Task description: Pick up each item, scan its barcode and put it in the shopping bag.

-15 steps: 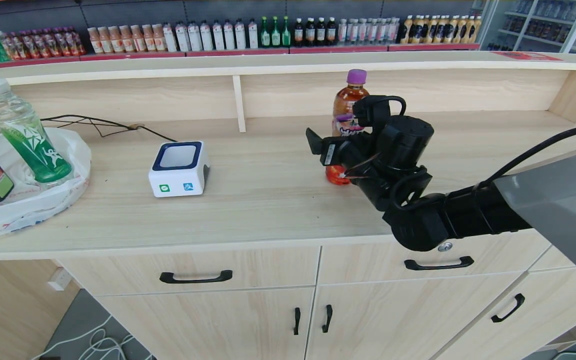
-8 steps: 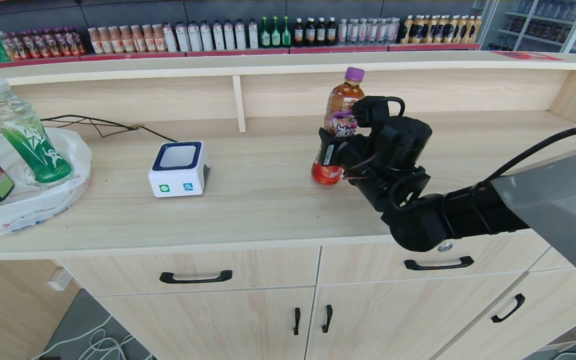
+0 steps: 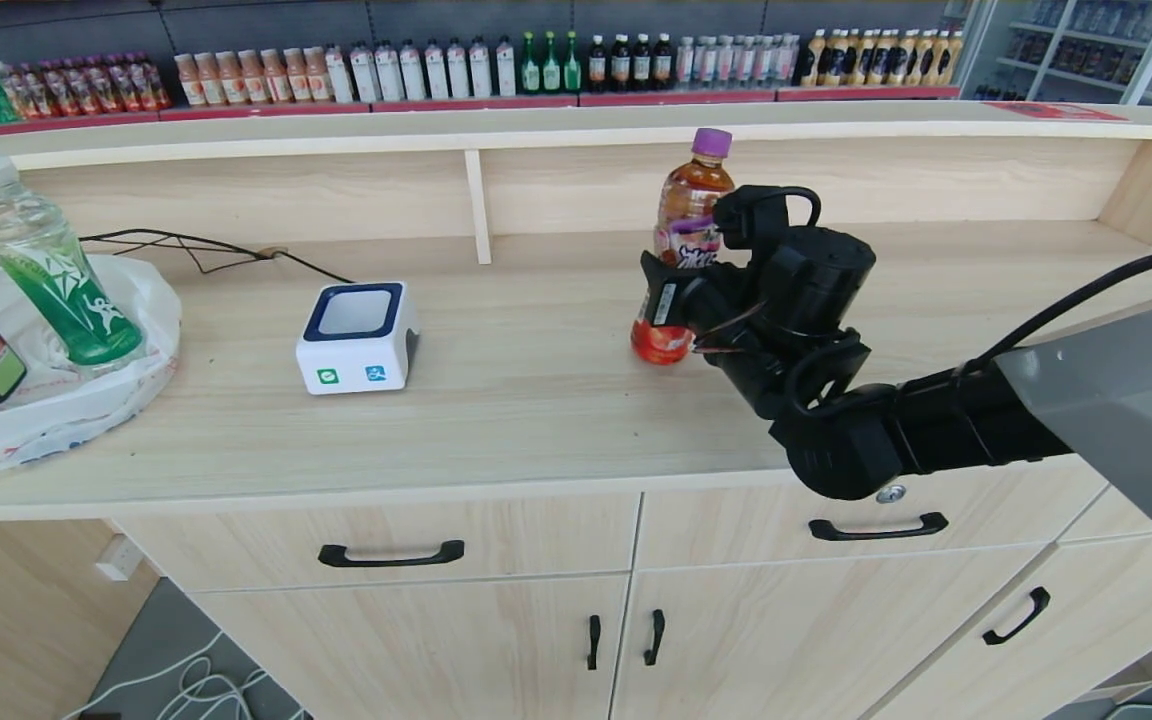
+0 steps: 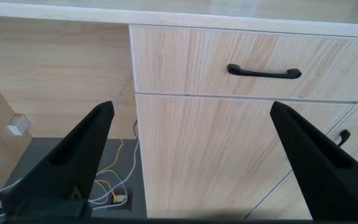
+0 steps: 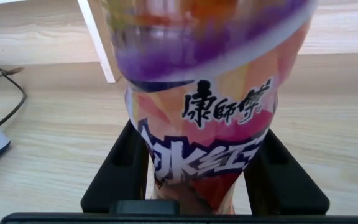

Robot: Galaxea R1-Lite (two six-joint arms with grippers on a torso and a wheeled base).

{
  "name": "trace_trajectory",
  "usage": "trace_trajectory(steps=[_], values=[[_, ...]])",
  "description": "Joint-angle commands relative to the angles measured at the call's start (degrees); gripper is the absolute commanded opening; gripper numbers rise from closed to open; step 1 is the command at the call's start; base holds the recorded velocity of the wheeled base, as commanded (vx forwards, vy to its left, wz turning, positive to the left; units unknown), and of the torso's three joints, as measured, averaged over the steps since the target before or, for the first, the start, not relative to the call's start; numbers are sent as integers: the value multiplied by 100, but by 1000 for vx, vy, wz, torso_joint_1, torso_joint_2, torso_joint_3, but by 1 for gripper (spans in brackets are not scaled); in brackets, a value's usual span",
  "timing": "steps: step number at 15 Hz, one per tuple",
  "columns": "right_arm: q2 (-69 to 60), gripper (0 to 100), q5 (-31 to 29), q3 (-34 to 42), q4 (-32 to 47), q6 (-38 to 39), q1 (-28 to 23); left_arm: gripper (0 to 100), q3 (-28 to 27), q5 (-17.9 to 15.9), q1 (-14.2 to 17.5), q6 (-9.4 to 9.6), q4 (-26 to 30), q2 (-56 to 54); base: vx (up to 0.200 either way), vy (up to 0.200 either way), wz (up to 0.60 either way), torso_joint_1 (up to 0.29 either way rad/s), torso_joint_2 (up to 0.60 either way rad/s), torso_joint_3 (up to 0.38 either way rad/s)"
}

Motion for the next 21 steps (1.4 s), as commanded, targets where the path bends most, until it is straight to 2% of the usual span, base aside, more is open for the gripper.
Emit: trace_trajectory(steps=[1,6,9,13,17,21], values=[[-111,0,3,33,-22,-1,8,100,0,1,1,-2,0,1,0,0,0,0,0,0],[-383,0,-76,95,-75,-27,16,100,0,1,1,-2,0,1,0,0,0,0,0,0],[-822,0,-76,482,-75,-36,16,100,0,1,1,-2,0,1,0,0,0,0,0,0],[-1807,0,-59,1642,-119,-9,34,100,0,1,1,-2,0,1,0,0,0,0,0,0],[-2703,0,-41,3083,-629,-9,34,100,0,1,1,-2,0,1,0,0,0,0,0,0],[-3187,0,284,3883,-910,96,34,100,0,1,1,-2,0,1,0,0,0,0,0,0]])
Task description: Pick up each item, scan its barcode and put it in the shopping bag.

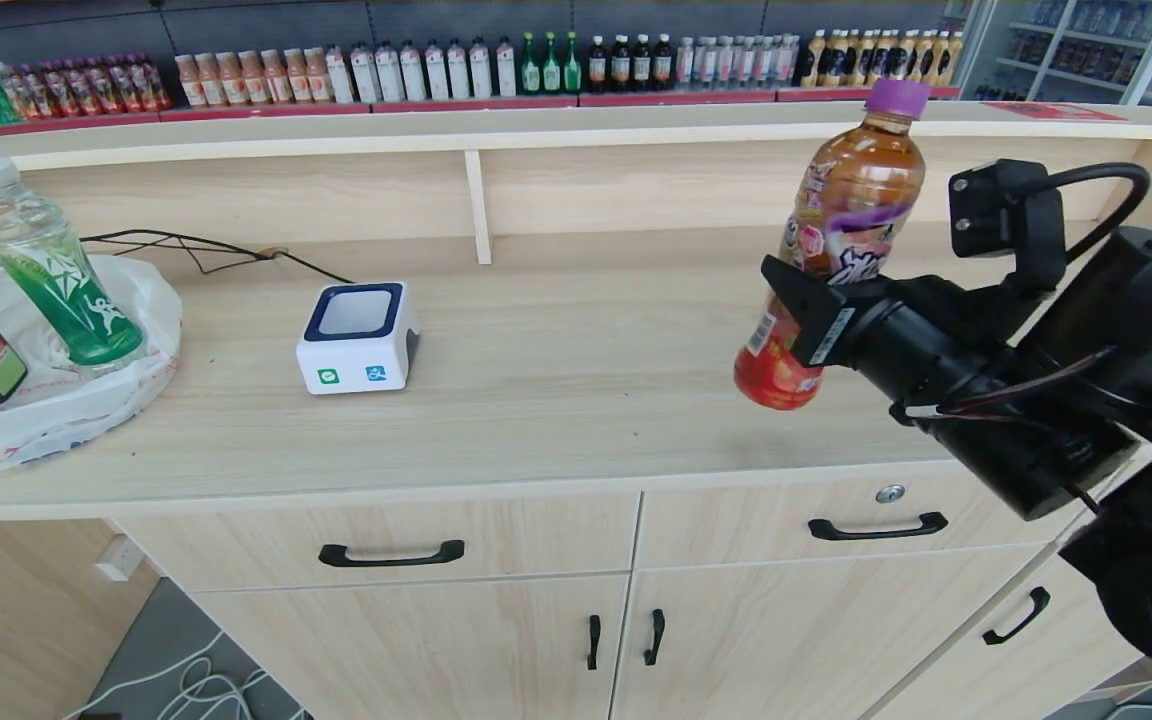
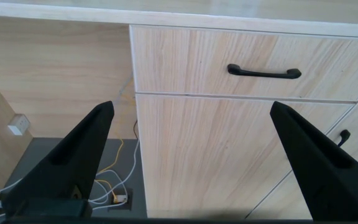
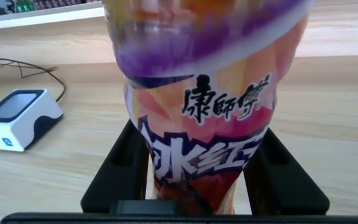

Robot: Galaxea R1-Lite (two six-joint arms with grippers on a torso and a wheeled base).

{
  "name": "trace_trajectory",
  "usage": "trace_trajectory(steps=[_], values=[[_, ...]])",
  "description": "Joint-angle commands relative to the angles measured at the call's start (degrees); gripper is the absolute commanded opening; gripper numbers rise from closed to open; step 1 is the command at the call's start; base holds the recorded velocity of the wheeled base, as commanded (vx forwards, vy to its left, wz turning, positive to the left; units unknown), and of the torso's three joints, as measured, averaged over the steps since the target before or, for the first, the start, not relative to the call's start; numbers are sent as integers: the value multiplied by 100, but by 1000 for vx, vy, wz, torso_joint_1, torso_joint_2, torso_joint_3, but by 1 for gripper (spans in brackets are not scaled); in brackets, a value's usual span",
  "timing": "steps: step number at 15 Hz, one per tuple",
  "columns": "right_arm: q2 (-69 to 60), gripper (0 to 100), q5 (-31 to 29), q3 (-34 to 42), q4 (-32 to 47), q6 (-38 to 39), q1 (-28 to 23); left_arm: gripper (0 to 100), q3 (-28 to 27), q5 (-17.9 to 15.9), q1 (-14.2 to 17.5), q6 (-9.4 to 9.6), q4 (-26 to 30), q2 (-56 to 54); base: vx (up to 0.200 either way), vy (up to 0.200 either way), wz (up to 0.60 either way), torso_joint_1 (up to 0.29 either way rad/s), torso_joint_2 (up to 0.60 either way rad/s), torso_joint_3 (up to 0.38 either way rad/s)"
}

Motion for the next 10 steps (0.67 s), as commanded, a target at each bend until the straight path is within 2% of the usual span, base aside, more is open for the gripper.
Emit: trace_trajectory(steps=[1,3,6,7,9,10], values=[[-430,0,185,327,-46,122,-4,100,0,1,1,-2,0,-1,0,0,0,0,0,0],[-526,0,370,397,-55,351,-4,100,0,1,1,-2,0,-1,0,0,0,0,0,0],[-974,0,1090,845,-55,614,5,100,0,1,1,-2,0,-1,0,0,0,0,0,0],[-1018,0,1152,907,-55,623,5,100,0,1,1,-2,0,-1,0,0,0,0,0,0],[-1581,0,1732,1636,-55,966,5,100,0,1,1,-2,0,-1,0,0,0,0,0,0],[-1765,0,1829,1847,-72,1168,5,100,0,1,1,-2,0,-1,0,0,0,0,0,0]])
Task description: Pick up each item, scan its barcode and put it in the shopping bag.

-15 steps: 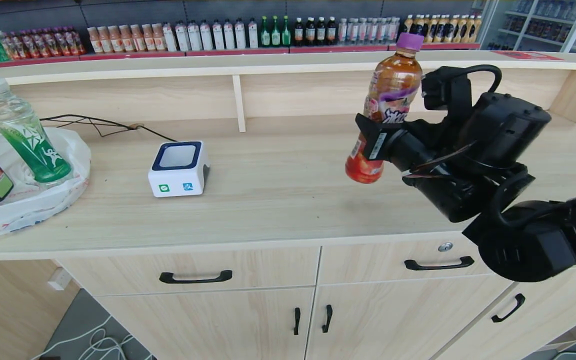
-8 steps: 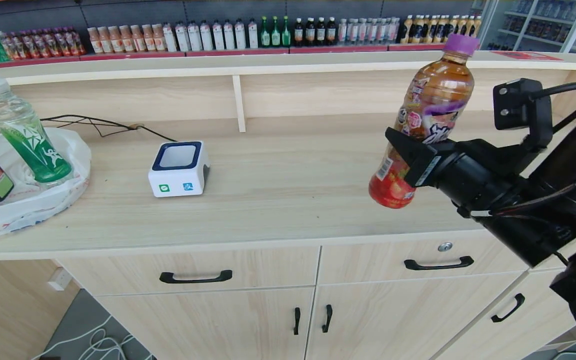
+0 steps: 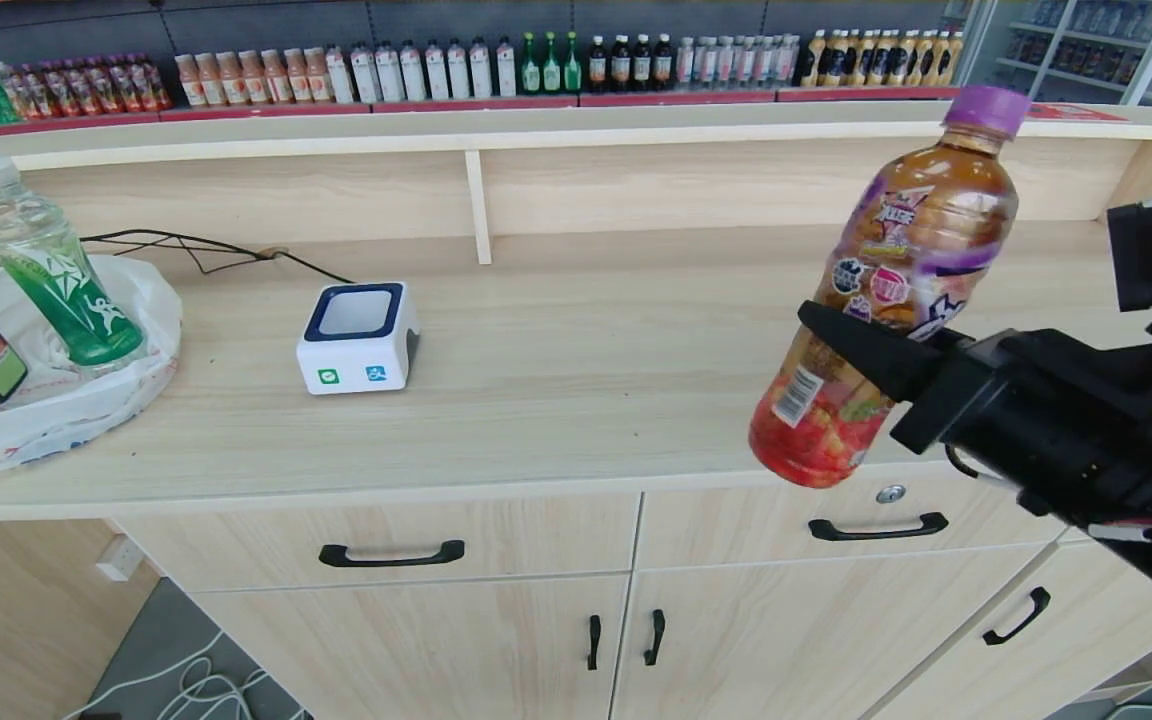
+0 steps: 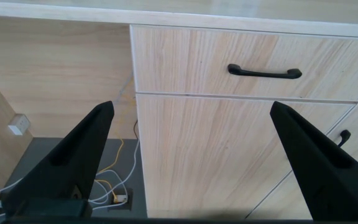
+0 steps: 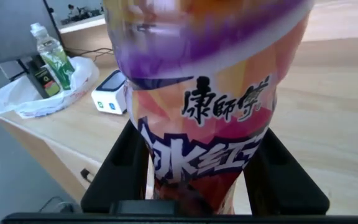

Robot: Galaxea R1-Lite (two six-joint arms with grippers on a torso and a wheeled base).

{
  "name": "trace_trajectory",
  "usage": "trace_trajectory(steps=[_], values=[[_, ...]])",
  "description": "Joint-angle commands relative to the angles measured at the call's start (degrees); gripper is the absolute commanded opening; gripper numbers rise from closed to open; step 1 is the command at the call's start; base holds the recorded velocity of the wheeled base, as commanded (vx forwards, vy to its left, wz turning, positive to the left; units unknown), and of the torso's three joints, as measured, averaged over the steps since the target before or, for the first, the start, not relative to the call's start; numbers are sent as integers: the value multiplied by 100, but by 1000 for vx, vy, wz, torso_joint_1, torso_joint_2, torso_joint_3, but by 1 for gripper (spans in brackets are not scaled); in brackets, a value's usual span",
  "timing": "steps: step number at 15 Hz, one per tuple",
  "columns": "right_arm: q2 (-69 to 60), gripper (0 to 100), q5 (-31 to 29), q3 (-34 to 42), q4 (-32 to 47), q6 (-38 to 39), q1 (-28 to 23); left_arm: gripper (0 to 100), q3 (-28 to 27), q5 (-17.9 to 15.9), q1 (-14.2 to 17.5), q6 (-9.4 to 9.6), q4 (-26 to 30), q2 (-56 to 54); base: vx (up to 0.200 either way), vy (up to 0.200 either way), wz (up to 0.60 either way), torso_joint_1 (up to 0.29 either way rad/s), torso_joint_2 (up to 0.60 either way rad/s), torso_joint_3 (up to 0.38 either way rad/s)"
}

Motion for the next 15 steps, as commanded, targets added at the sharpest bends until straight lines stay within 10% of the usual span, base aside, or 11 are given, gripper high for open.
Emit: trace_trajectory(steps=[1,15], values=[[-660,0,205,653,-79,417,-1,100,0,1,-4,-2,0,1,0,0,0,0,0,0],[-871,0,1014,758,-1054,1366,1036,100,0,1,-4,-2,0,1,0,0,0,0,0,0]])
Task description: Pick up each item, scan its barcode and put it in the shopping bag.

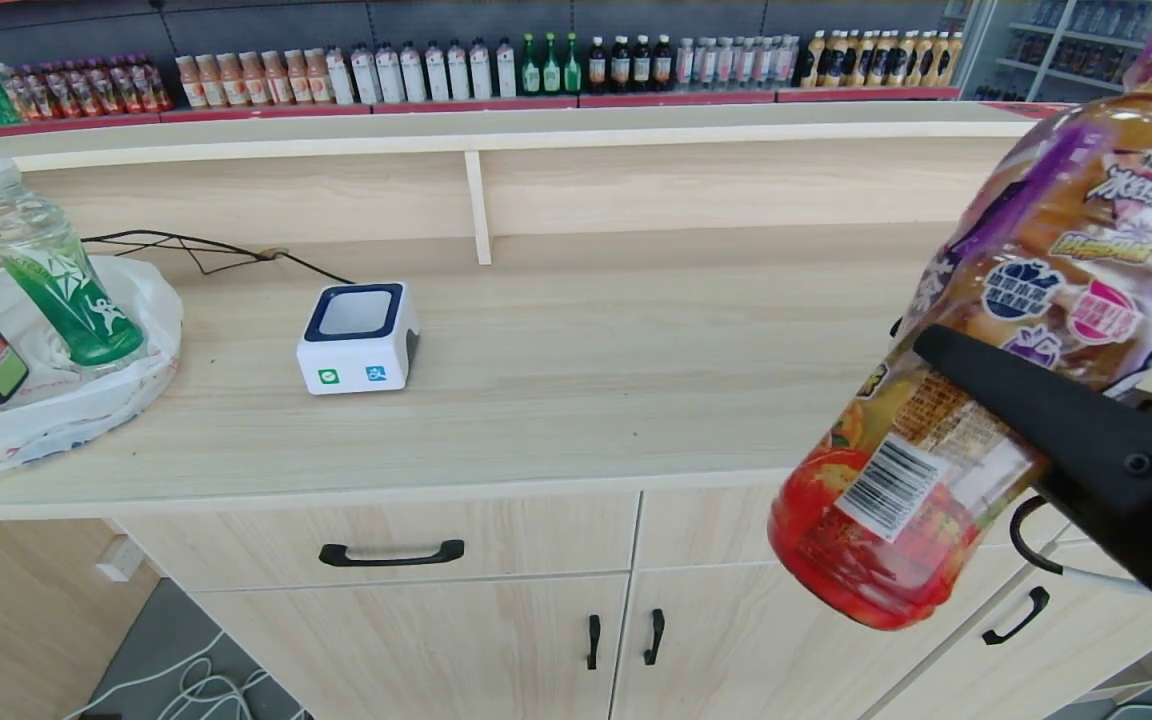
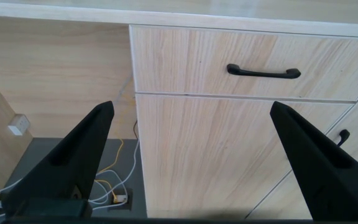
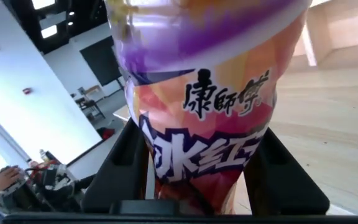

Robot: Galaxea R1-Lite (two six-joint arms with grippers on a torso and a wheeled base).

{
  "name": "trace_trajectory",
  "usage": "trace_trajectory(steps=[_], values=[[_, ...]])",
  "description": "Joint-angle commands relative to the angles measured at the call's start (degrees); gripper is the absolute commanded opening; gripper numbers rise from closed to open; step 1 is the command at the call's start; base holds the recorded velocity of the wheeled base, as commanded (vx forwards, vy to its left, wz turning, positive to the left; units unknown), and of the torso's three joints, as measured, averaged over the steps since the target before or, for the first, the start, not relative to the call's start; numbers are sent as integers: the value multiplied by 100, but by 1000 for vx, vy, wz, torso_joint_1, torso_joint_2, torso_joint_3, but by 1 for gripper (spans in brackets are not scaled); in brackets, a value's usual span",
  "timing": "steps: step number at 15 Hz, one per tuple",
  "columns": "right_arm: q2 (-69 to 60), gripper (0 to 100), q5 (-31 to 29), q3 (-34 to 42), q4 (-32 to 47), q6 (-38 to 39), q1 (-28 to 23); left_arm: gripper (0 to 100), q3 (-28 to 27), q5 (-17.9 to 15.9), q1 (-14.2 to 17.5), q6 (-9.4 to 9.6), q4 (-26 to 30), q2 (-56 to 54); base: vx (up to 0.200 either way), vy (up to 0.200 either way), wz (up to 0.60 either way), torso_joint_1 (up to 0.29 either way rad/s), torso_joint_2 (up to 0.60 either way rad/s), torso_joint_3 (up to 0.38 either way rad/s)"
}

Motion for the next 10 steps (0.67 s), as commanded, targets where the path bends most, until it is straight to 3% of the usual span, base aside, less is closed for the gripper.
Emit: trace_trajectory(steps=[1,6,10], values=[[39,0,210,-182,8,-24,99,100,0,1,-4,-2,0,1,0,0,0,0,0,0],[602,0,1264,-559,-1,20,125,100,0,1,-4,-2,0,1,0,0,0,0,0,0],[918,0,1598,-1025,-1,240,125,100,0,1,-4,-2,0,1,0,0,0,0,0,0]])
